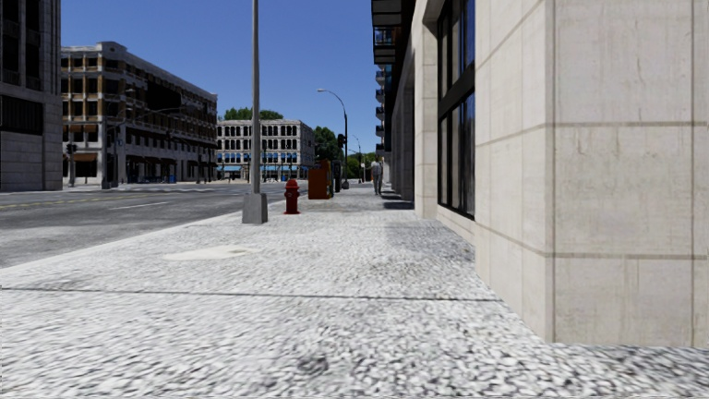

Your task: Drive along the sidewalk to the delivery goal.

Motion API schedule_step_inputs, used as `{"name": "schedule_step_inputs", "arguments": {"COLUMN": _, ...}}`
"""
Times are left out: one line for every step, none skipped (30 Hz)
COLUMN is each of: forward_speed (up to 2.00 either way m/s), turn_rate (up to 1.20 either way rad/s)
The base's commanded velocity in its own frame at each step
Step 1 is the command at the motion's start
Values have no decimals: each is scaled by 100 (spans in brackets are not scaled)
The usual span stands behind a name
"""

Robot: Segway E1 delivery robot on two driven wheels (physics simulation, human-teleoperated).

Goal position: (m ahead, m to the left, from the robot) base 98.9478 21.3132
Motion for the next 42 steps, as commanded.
{"name": "schedule_step_inputs", "arguments": {"forward_speed": 200, "turn_rate": 0}}
{"name": "schedule_step_inputs", "arguments": {"forward_speed": 200, "turn_rate": 0}}
{"name": "schedule_step_inputs", "arguments": {"forward_speed": 200, "turn_rate": 0}}
{"name": "schedule_step_inputs", "arguments": {"forward_speed": 200, "turn_rate": 0}}
{"name": "schedule_step_inputs", "arguments": {"forward_speed": 200, "turn_rate": 0}}
{"name": "schedule_step_inputs", "arguments": {"forward_speed": 200, "turn_rate": 0}}
{"name": "schedule_step_inputs", "arguments": {"forward_speed": 200, "turn_rate": 0}}
{"name": "schedule_step_inputs", "arguments": {"forward_speed": 200, "turn_rate": 0}}
{"name": "schedule_step_inputs", "arguments": {"forward_speed": 200, "turn_rate": 0}}
{"name": "schedule_step_inputs", "arguments": {"forward_speed": 200, "turn_rate": 0}}
{"name": "schedule_step_inputs", "arguments": {"forward_speed": 200, "turn_rate": 0}}
{"name": "schedule_step_inputs", "arguments": {"forward_speed": 200, "turn_rate": 0}}
{"name": "schedule_step_inputs", "arguments": {"forward_speed": 200, "turn_rate": 0}}
{"name": "schedule_step_inputs", "arguments": {"forward_speed": 200, "turn_rate": 0}}
{"name": "schedule_step_inputs", "arguments": {"forward_speed": 200, "turn_rate": 0}}
{"name": "schedule_step_inputs", "arguments": {"forward_speed": 200, "turn_rate": 0}}
{"name": "schedule_step_inputs", "arguments": {"forward_speed": 200, "turn_rate": 0}}
{"name": "schedule_step_inputs", "arguments": {"forward_speed": 200, "turn_rate": 0}}
{"name": "schedule_step_inputs", "arguments": {"forward_speed": 200, "turn_rate": 0}}
{"name": "schedule_step_inputs", "arguments": {"forward_speed": 200, "turn_rate": 0}}
{"name": "schedule_step_inputs", "arguments": {"forward_speed": 200, "turn_rate": 0}}
{"name": "schedule_step_inputs", "arguments": {"forward_speed": 200, "turn_rate": 0}}
{"name": "schedule_step_inputs", "arguments": {"forward_speed": 200, "turn_rate": 0}}
{"name": "schedule_step_inputs", "arguments": {"forward_speed": 200, "turn_rate": 0}}
{"name": "schedule_step_inputs", "arguments": {"forward_speed": 200, "turn_rate": 0}}
{"name": "schedule_step_inputs", "arguments": {"forward_speed": 200, "turn_rate": 0}}
{"name": "schedule_step_inputs", "arguments": {"forward_speed": 200, "turn_rate": 0}}
{"name": "schedule_step_inputs", "arguments": {"forward_speed": 200, "turn_rate": 0}}
{"name": "schedule_step_inputs", "arguments": {"forward_speed": 200, "turn_rate": 0}}
{"name": "schedule_step_inputs", "arguments": {"forward_speed": 200, "turn_rate": 0}}
{"name": "schedule_step_inputs", "arguments": {"forward_speed": 200, "turn_rate": 0}}
{"name": "schedule_step_inputs", "arguments": {"forward_speed": 200, "turn_rate": 5}}
{"name": "schedule_step_inputs", "arguments": {"forward_speed": 200, "turn_rate": 5}}
{"name": "schedule_step_inputs", "arguments": {"forward_speed": 200, "turn_rate": 11}}
{"name": "schedule_step_inputs", "arguments": {"forward_speed": 200, "turn_rate": 13}}
{"name": "schedule_step_inputs", "arguments": {"forward_speed": 200, "turn_rate": 13}}
{"name": "schedule_step_inputs", "arguments": {"forward_speed": 200, "turn_rate": 14}}
{"name": "schedule_step_inputs", "arguments": {"forward_speed": 200, "turn_rate": 14}}
{"name": "schedule_step_inputs", "arguments": {"forward_speed": 200, "turn_rate": 14}}
{"name": "schedule_step_inputs", "arguments": {"forward_speed": 200, "turn_rate": 14}}
{"name": "schedule_step_inputs", "arguments": {"forward_speed": 200, "turn_rate": 14}}
{"name": "schedule_step_inputs", "arguments": {"forward_speed": 200, "turn_rate": 14}}
